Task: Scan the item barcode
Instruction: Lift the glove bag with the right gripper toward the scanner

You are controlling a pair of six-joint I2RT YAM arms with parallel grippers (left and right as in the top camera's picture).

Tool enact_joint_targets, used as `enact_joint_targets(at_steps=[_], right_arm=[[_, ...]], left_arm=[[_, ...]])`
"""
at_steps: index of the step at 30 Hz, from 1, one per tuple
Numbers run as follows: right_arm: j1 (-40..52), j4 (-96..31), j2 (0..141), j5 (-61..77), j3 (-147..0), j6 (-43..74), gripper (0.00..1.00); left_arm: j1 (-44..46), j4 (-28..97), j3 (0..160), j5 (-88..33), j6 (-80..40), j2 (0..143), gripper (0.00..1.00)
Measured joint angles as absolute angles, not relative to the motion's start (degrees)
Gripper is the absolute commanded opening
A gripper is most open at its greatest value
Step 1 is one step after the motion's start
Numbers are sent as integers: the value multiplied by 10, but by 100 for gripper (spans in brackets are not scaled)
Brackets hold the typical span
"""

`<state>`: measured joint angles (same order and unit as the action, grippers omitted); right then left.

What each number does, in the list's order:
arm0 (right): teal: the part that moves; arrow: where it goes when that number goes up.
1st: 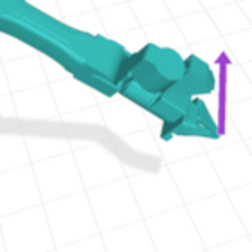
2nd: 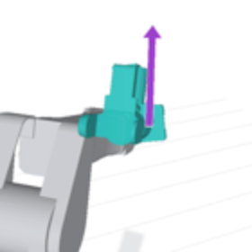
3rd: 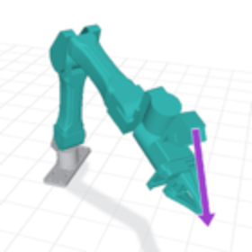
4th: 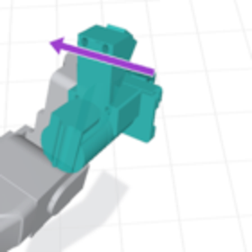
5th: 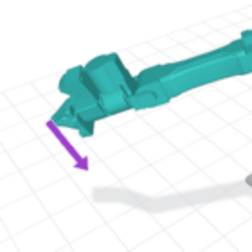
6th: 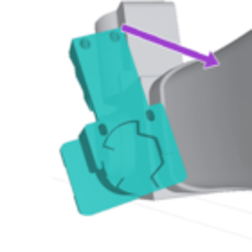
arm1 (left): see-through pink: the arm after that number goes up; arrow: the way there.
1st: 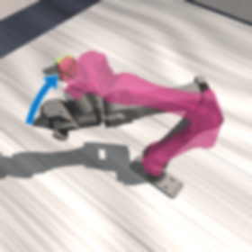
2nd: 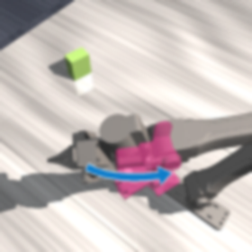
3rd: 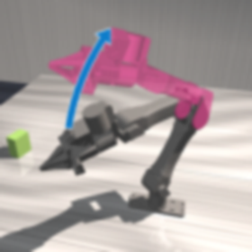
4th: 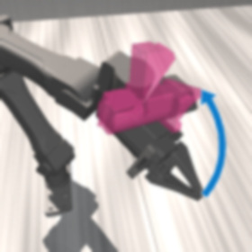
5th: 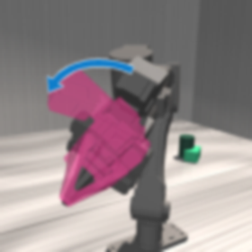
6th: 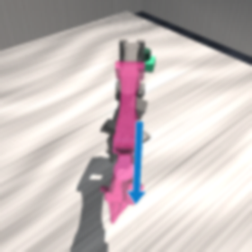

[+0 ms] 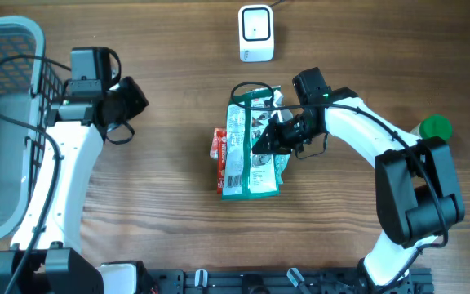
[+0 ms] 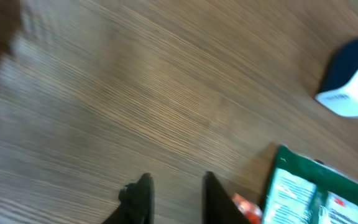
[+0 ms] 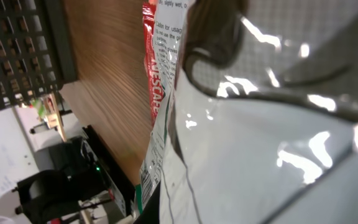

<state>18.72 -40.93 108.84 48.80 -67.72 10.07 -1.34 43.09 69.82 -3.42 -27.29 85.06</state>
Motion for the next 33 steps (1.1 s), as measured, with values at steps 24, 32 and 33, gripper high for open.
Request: enact_joint_targets(at_steps=[24, 32, 33], right_arm=[[126, -348, 905, 548, -766, -3, 4], [126, -572, 918, 458, -1110, -35, 4], [127, -580, 919, 441, -1135, -41, 4]], left_arm=[[-39, 437, 698, -2, -276, 851, 100], [-39, 437, 698, 1, -276, 851, 100], [-39, 437, 698, 1, -275, 851, 100]])
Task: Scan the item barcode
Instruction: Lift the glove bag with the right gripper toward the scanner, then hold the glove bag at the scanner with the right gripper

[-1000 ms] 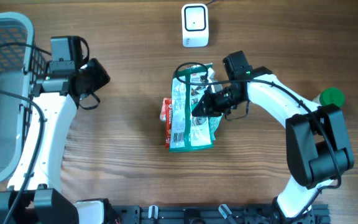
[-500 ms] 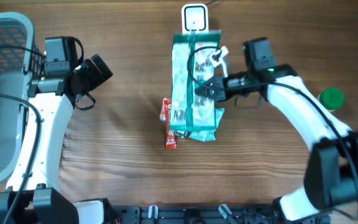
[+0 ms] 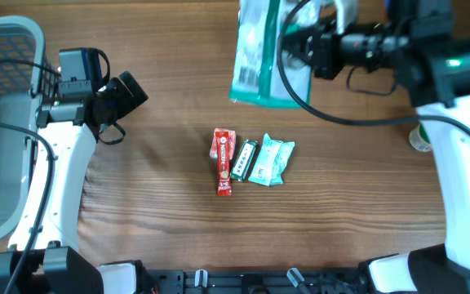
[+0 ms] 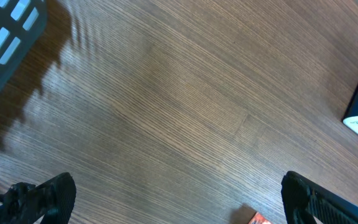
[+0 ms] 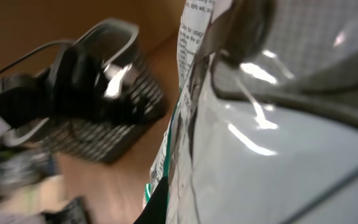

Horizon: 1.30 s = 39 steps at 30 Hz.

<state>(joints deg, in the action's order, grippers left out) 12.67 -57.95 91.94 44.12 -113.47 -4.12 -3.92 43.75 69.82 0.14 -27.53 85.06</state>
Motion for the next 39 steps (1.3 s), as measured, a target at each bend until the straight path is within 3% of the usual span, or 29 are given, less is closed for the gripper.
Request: enact_joint_targets(at_steps=[7, 24, 39], right_arm=[[159, -556, 967, 299, -1169, -123, 4], [299, -234, 1194, -129, -1166, -385, 4], [307, -67, 1286, -274, -1166, -522, 4]], left_arm=[[-39, 437, 698, 2, -276, 851, 100], [-39, 437, 698, 2, -276, 851, 100], [-39, 437, 698, 2, -276, 851, 100]])
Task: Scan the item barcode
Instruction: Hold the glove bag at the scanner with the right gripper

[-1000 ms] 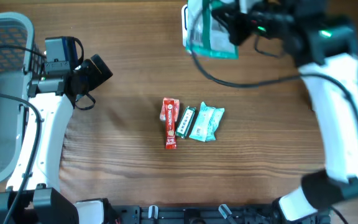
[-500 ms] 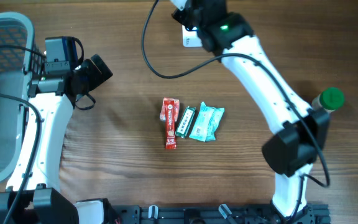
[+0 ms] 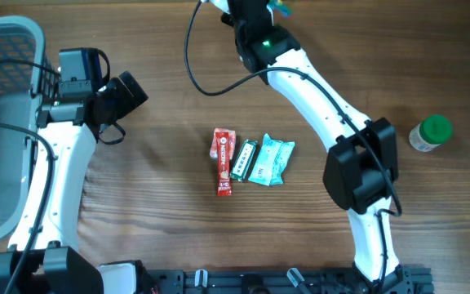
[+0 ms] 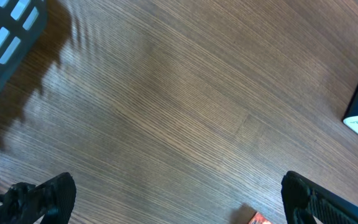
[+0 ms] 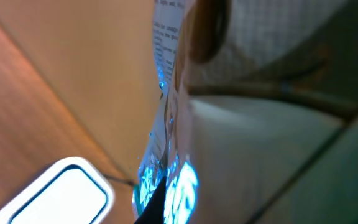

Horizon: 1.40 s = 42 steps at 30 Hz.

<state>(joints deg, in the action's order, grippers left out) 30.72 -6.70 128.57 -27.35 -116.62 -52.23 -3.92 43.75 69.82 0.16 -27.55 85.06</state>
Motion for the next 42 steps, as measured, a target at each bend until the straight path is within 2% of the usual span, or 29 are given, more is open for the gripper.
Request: enact_joint_targets(at_steps=[5, 12, 25, 32, 42], right_arm=[[308, -56, 1309, -291, -1166, -575, 4], [320, -56, 1337, -295, -1166, -591, 4], [333, -159, 1348, -289, -1166, -593, 4], [339, -166, 1348, -283, -1166, -557, 4], [342, -169, 1348, -272, -1166, -438, 4]], left_arm=[[-39, 437, 698, 2, -276, 851, 100], [-39, 437, 698, 2, -275, 851, 100], [-39, 437, 698, 2, -275, 851, 100], [-39, 437, 698, 2, -276, 851, 100], [-39, 437, 698, 2, -276, 851, 100]])
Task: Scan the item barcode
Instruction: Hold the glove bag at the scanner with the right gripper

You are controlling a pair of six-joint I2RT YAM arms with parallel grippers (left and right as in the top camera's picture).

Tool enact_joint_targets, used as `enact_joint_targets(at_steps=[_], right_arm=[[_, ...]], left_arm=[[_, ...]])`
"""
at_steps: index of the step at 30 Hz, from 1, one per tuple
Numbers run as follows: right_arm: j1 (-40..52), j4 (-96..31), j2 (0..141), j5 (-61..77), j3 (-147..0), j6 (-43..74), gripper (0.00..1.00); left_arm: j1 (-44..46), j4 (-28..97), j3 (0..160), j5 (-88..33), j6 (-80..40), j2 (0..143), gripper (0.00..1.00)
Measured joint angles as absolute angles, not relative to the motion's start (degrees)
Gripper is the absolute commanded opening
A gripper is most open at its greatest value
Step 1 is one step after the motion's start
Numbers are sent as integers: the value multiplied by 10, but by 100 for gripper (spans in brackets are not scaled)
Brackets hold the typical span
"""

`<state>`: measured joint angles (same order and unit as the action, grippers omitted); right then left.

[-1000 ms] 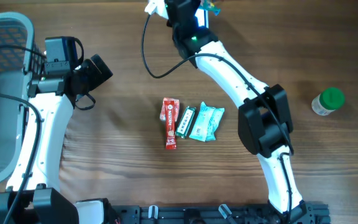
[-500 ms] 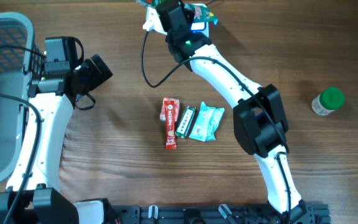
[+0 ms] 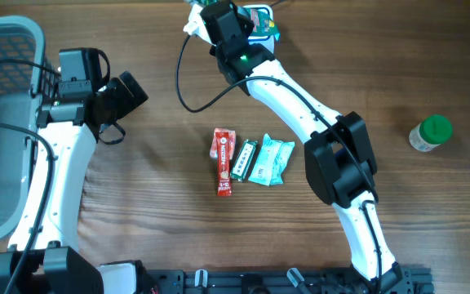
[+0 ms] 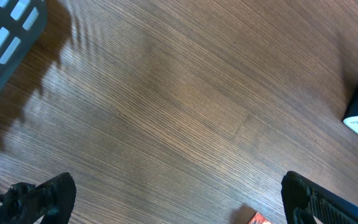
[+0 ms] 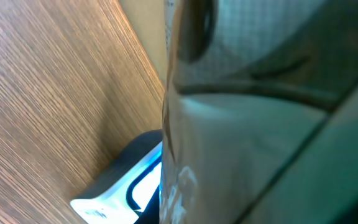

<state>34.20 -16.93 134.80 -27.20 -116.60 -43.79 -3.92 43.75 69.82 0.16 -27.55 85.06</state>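
Observation:
A green and white snack bag [image 3: 260, 18] is at the table's far edge, with my right gripper [image 3: 247, 20] shut on it. In the right wrist view the bag [image 5: 253, 124] fills most of the frame, and the white barcode scanner [image 5: 120, 188] sits just below and left of its edge. From overhead the scanner is almost hidden under the bag and arm. My left gripper [image 4: 182, 200] hangs open and empty over bare wood, its fingers [image 4: 36, 198] wide apart. It is left of the table's middle [image 3: 135, 91].
A red stick packet [image 3: 223, 160], a small green packet [image 3: 242, 159] and a teal packet [image 3: 272, 161] lie side by side mid-table. A green-capped bottle [image 3: 429, 133] stands at the right. A grey basket fills the left edge.
My right wrist has shifted left along the far edge, and more of the bag now shows over the scanner. The blue glow on the bag's edge is gone. The left arm is unchanged.
First my right gripper gripped the bag lying over the small packets mid-table, with the left fingers close together. Then the bag was held up by the scanner and the left gripper stood wide open. Later blue light fell on the bag above the scanner, where it still is.

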Motion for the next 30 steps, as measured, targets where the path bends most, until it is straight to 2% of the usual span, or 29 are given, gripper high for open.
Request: enact_joint_targets(at_steps=[20, 25, 30], right_arm=[[341, -193, 1343, -265, -1166, -356, 4], [326, -267, 1289, -244, -1158, -302, 4], [276, -427, 1180, -150, -1157, -232, 4]], left_arm=[[-39, 437, 698, 2, -275, 851, 100], [-39, 437, 698, 2, -276, 851, 100], [-39, 437, 698, 2, -275, 851, 100]])
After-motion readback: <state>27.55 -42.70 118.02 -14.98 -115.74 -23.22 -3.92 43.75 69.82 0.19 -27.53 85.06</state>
